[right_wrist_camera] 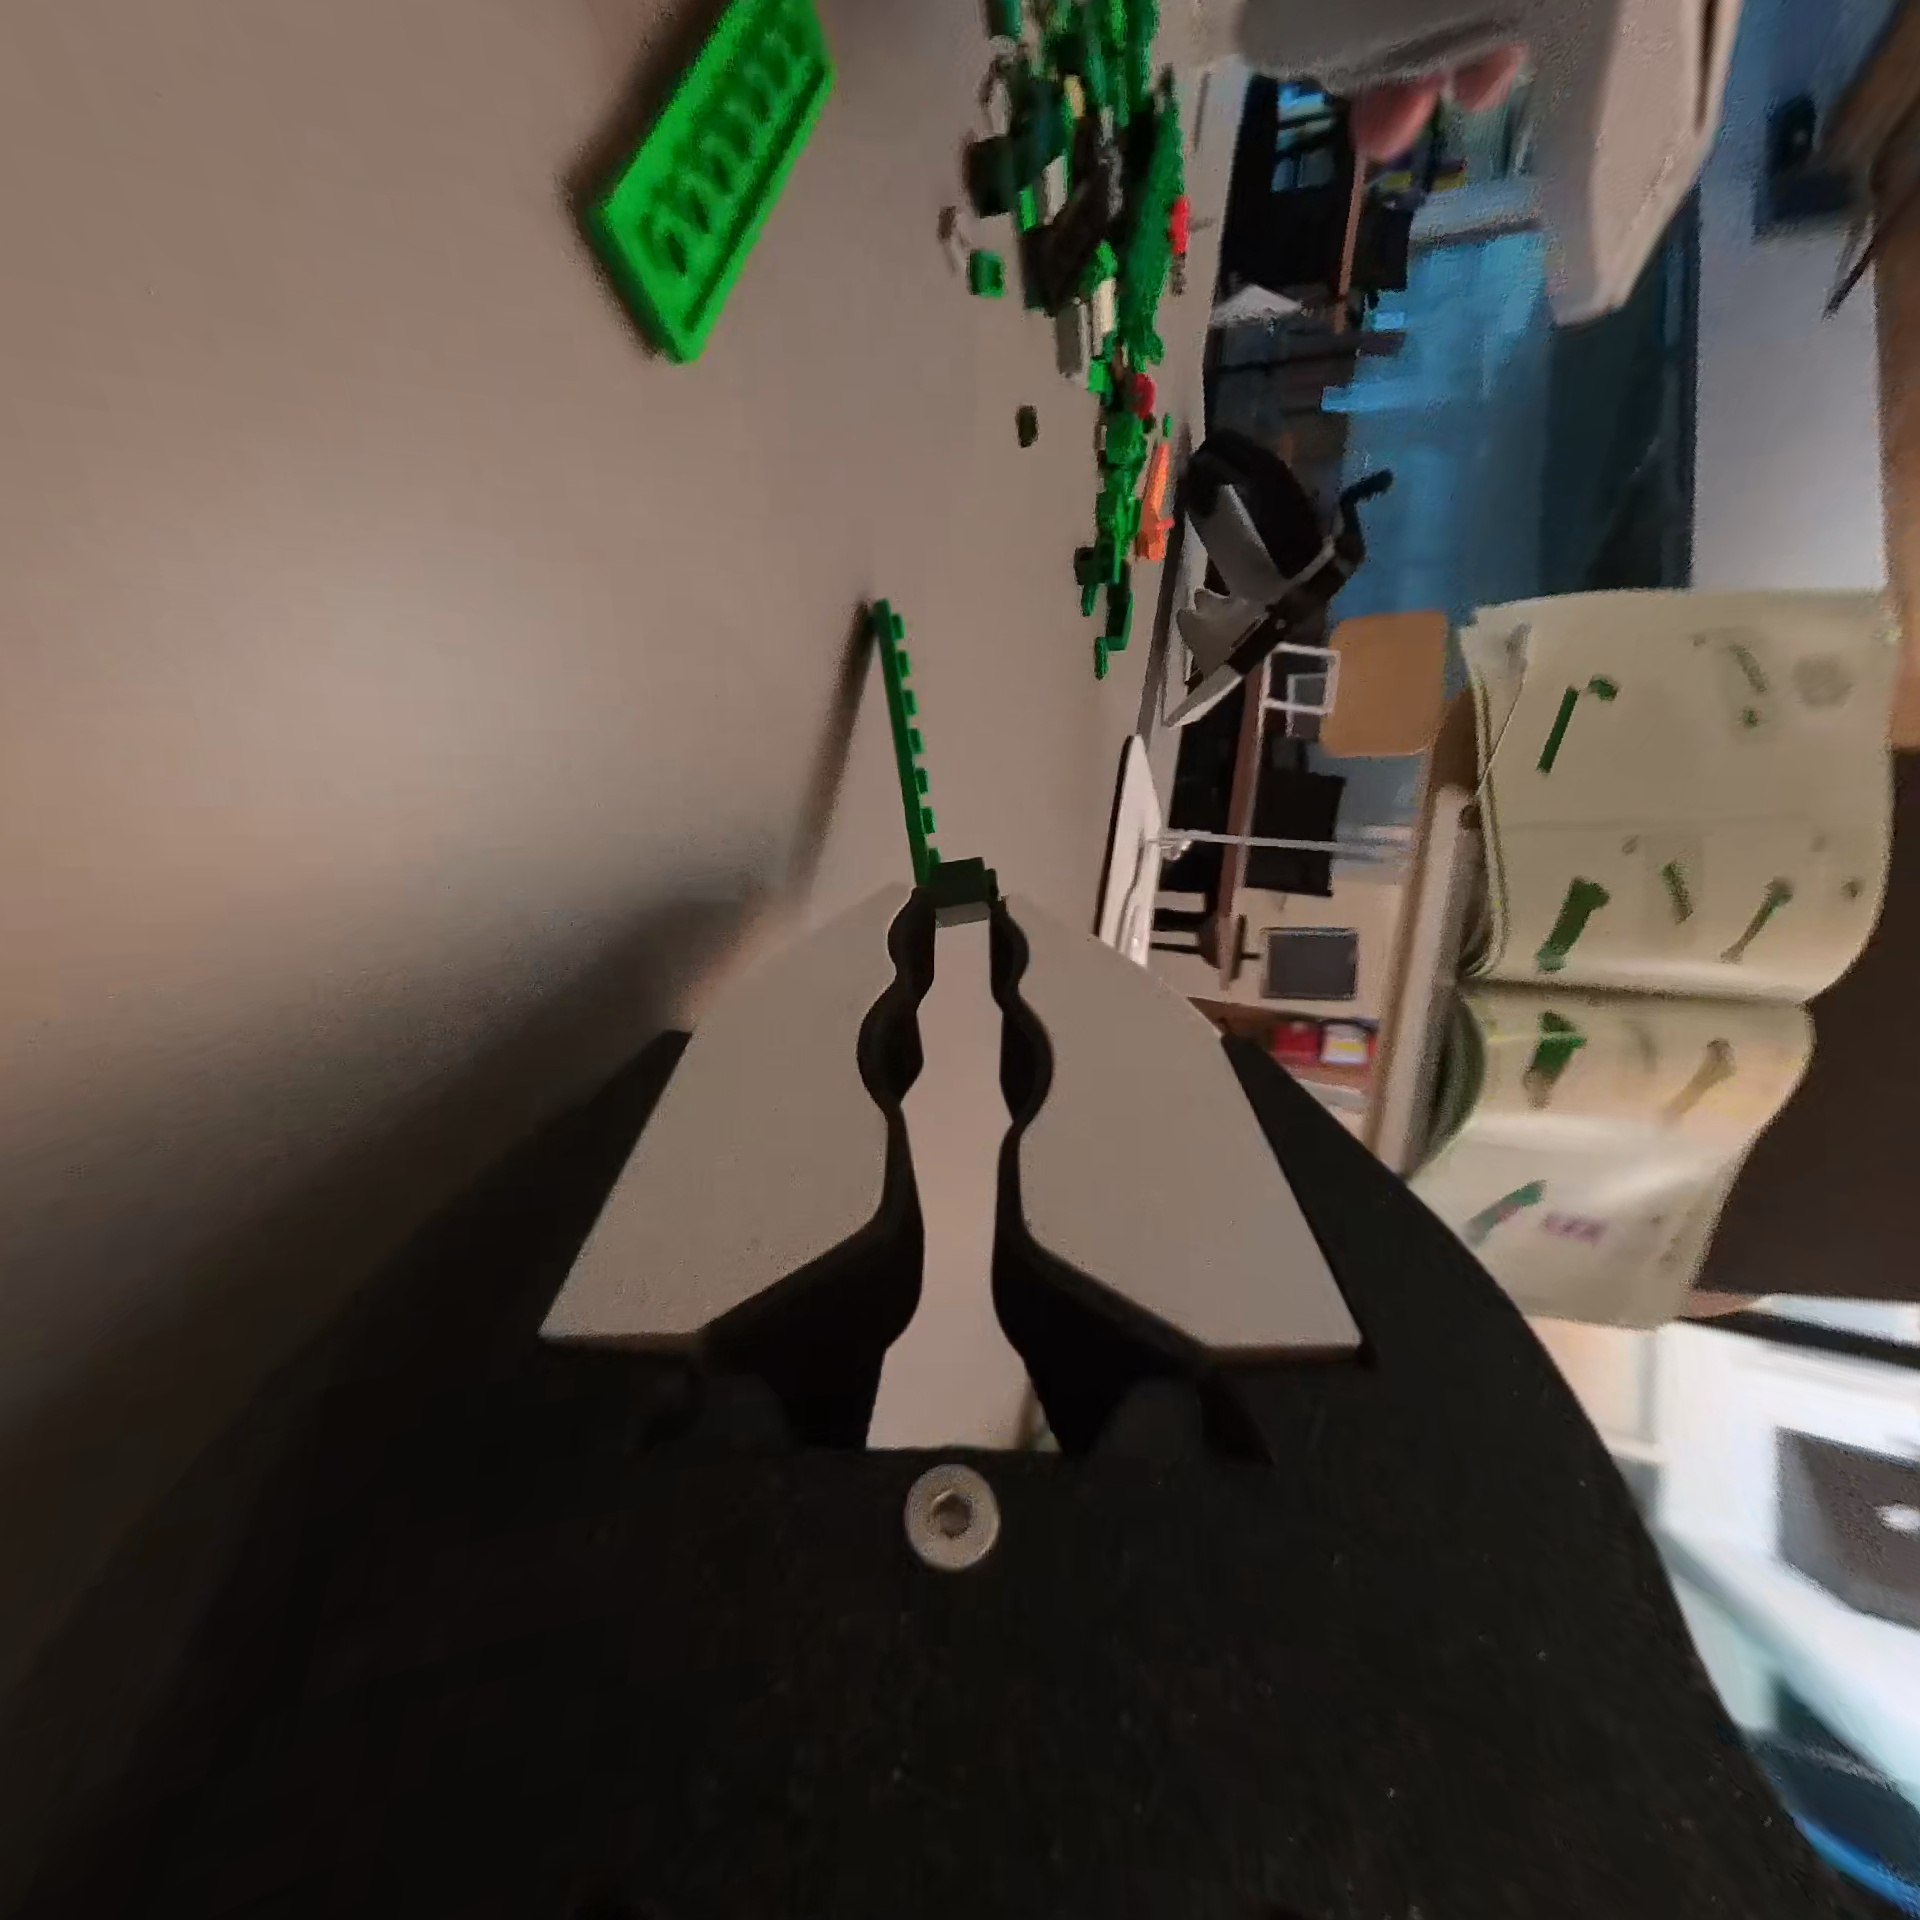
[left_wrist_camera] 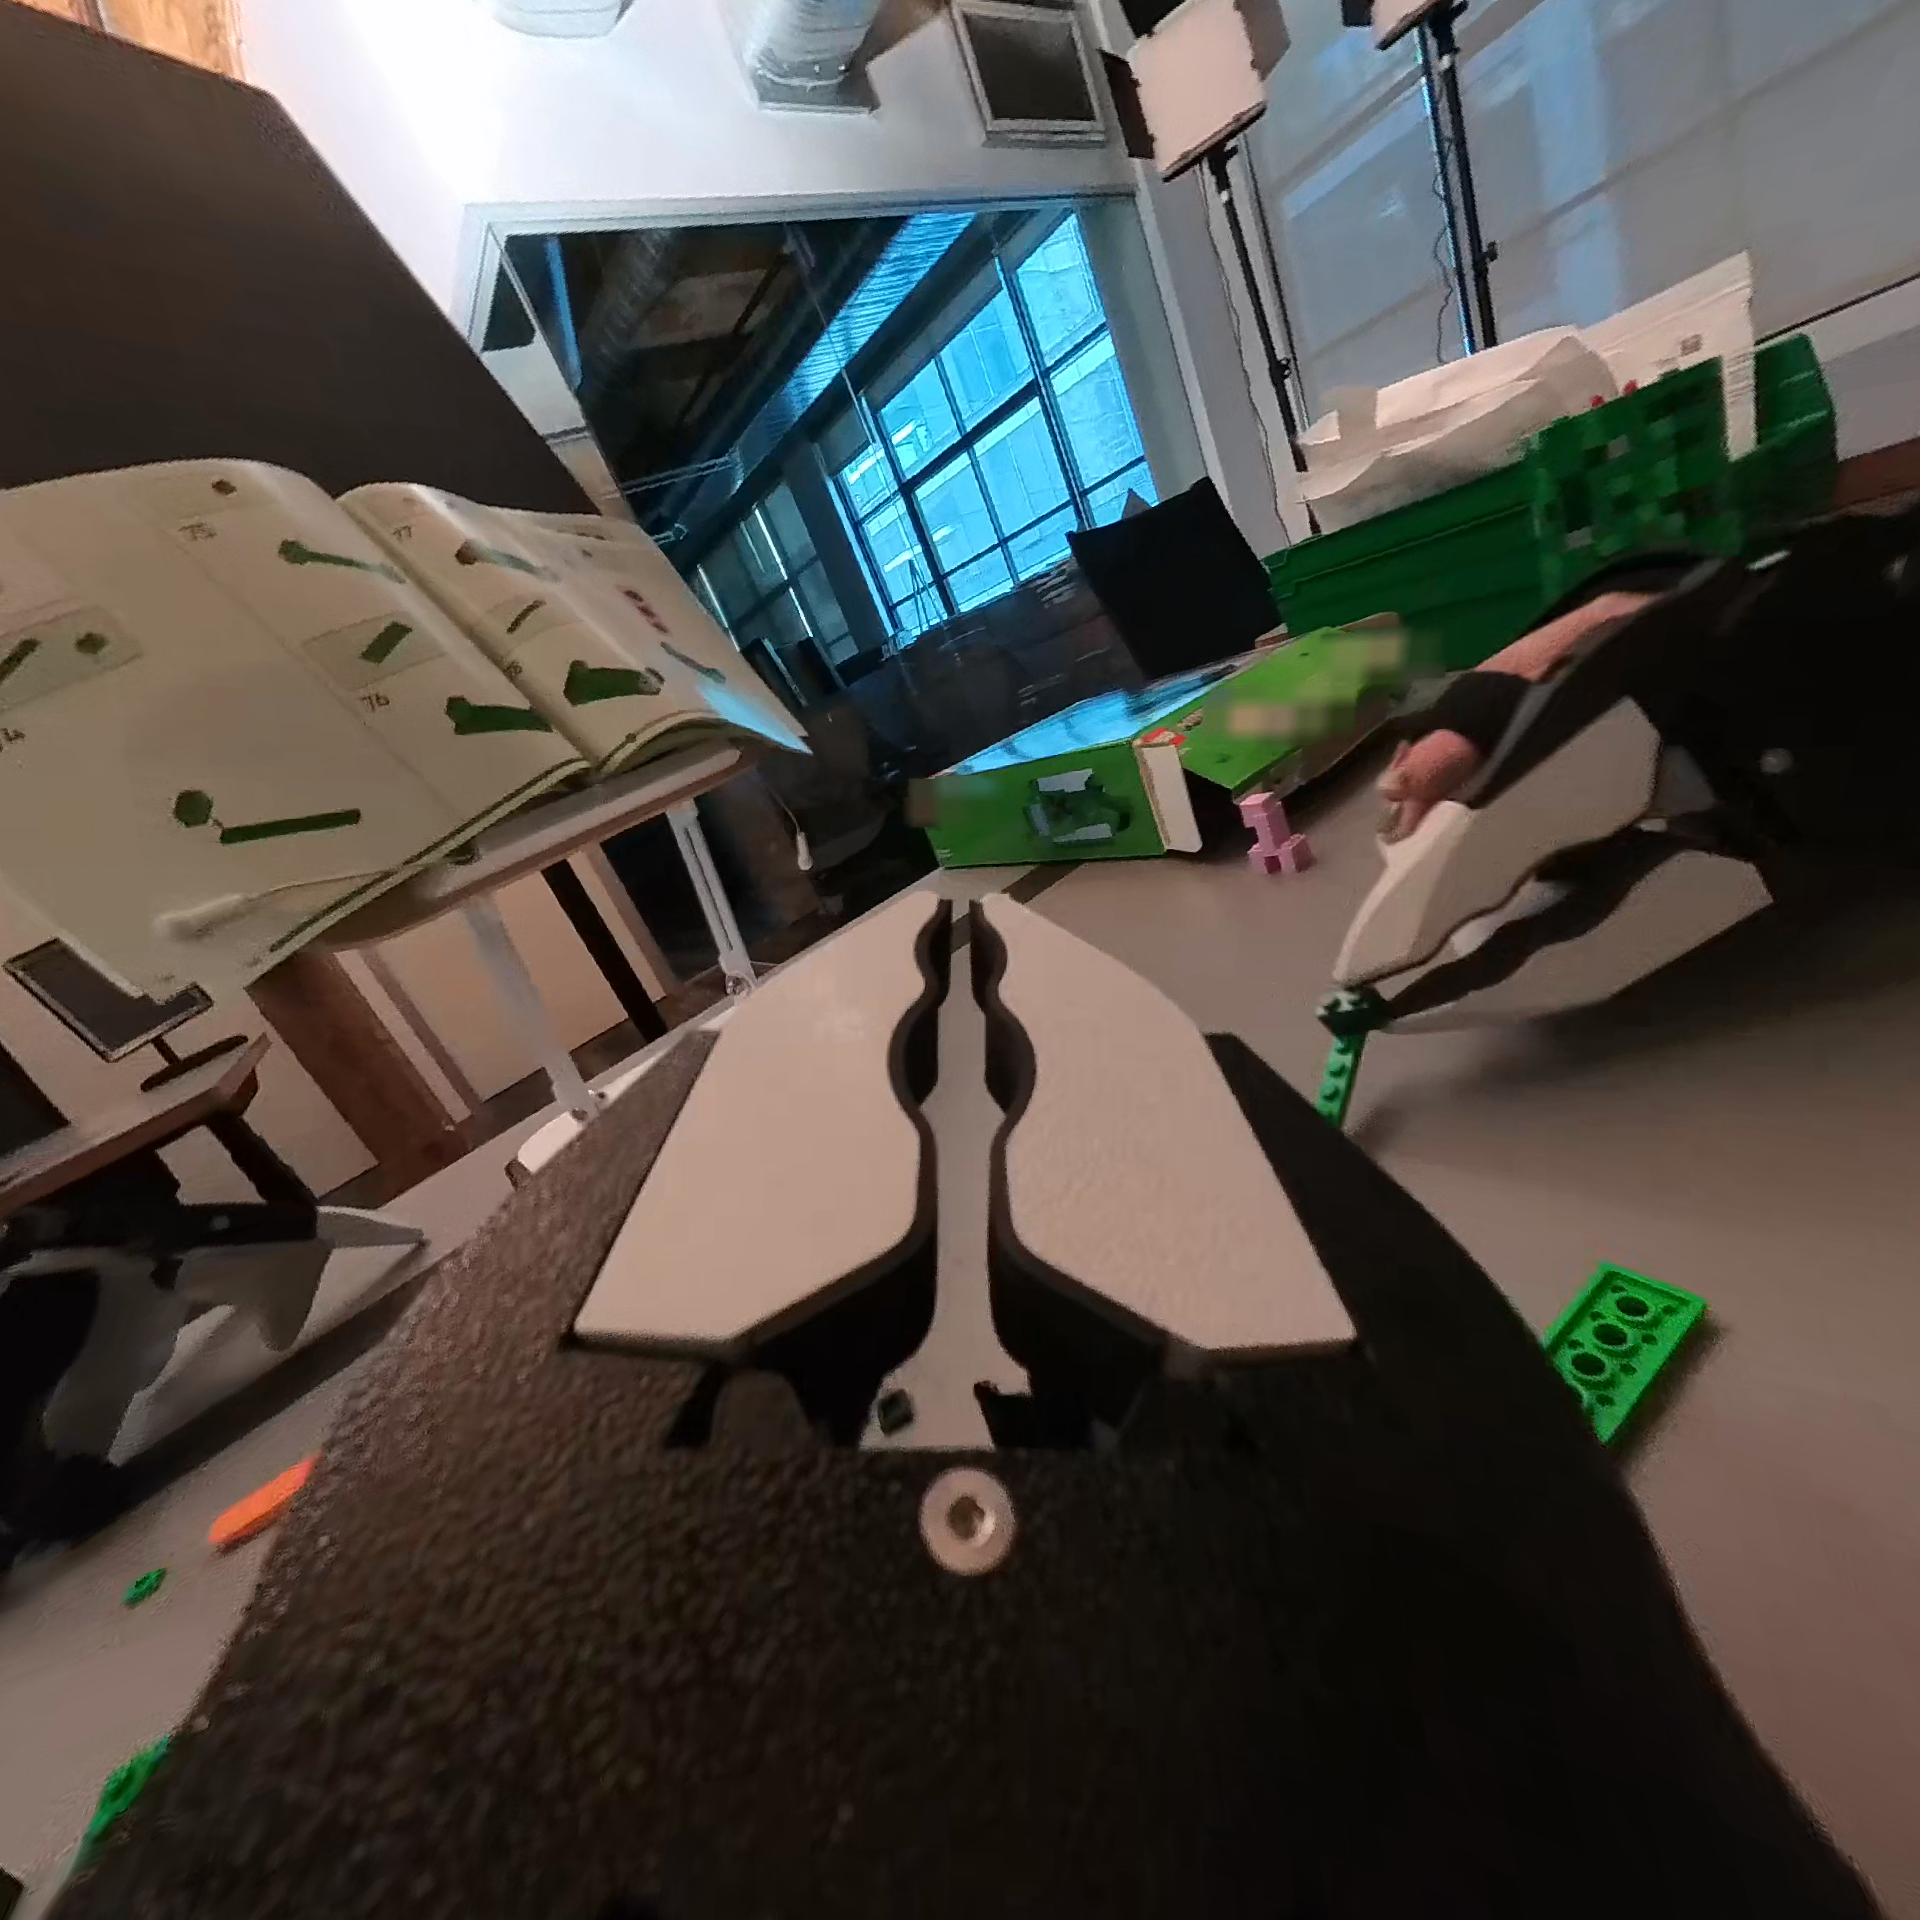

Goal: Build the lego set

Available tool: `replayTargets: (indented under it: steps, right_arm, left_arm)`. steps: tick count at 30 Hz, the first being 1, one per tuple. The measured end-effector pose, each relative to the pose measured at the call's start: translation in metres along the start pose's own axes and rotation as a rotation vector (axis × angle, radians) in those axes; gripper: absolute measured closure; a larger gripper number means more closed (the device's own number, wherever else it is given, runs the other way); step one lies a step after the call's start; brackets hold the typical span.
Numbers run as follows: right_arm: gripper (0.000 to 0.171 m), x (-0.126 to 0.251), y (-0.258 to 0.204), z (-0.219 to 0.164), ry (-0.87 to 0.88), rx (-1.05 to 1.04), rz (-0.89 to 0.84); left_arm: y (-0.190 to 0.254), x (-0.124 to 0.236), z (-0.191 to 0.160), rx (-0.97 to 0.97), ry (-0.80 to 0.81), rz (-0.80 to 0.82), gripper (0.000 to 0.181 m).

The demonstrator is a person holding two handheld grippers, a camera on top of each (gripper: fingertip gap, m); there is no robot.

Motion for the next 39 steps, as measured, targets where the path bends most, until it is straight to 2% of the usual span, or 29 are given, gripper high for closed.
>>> replayTargets:
  steps: [4,7,10,12,15,17,18,20,24,25,27,29,33,36,39]
  right_arm:
    - [0.158,0.002,-0.013,-0.002,-0.043,0.183,0.02]
    - [0.158,0.005,-0.014,-0.007,-0.081,0.204,0.016]
    - [0.151,0.011,-0.012,-0.017,-0.095,0.138,0.036]
    - [0.154,0.015,-0.005,-0.02,-0.046,-0.033,0.063]
    - [0.162,0.021,0.012,-0.002,0.164,-0.454,0.261]
    - [0.147,0.013,0.016,0.005,0.219,-0.665,0.5]
    - [0.138,0.006,0.015,0.003,0.22,-0.715,0.579]
    - [0.136,-0.008,0.012,-0.004,0.226,-0.766,0.692]
    - [0.145,-0.021,-0.001,-0.008,0.195,-0.81,0.977]
    - [0.156,-0.021,0.001,-0.007,0.196,-0.799,1.0]
    - [0.162,-0.022,0.005,-0.006,0.184,-0.741,0.947]
    - [0.162,-0.02,0.01,0.003,0.217,-0.63,0.784]
    - [0.162,-0.017,0.021,0.022,0.236,-0.299,0.291]
    - [0.162,-0.021,0.007,0.027,0.17,-0.031,0.172]
    - [0.162,-0.023,-0.005,0.03,0.141,0.153,0.145]
  left_arm:
    - [-0.002,-0.001,-0.002,0.029,-0.009,0.0,0.18]
    - [-0.005,-0.001,-0.003,0.052,-0.014,0.01,0.181]
    - [-0.008,0.002,-0.003,0.068,-0.008,0.015,0.181]
    - [-0.013,0.005,-0.004,0.044,-0.01,0.032,0.181]
    - [-0.022,0.009,-0.006,-0.019,-0.018,0.077,0.181]
    - [-0.023,0.009,-0.008,-0.032,-0.031,0.081,0.181]
    - [-0.022,0.008,-0.009,-0.031,-0.033,0.075,0.181]
    - [-0.02,0.008,-0.008,-0.044,-0.03,0.066,0.181]
    - [-0.015,0.008,-0.008,-0.066,-0.033,0.038,0.181]
    - [-0.013,0.007,-0.009,-0.069,-0.04,0.023,0.181]
    - [-0.008,0.004,-0.011,-0.072,-0.067,-0.012,0.181]
    - [0.001,0.001,-0.015,-0.087,-0.113,-0.092,0.176]
    - [0.014,-0.007,-0.032,-0.169,-0.254,-0.178,0.174]
    - [0.007,-0.008,-0.035,-0.175,-0.278,-0.122,0.178]
    - [-0.007,-0.008,-0.036,-0.141,-0.28,-0.022,0.181]
Point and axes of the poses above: each gripper's, where its closed fingertips meet, x back along the fingers, z out of its top, y = z × x across the jaws, the point moved 4 cm from there along x, back along the fingers, and after that the axes turned 15 degrees about -y, right-handed, at the moved point
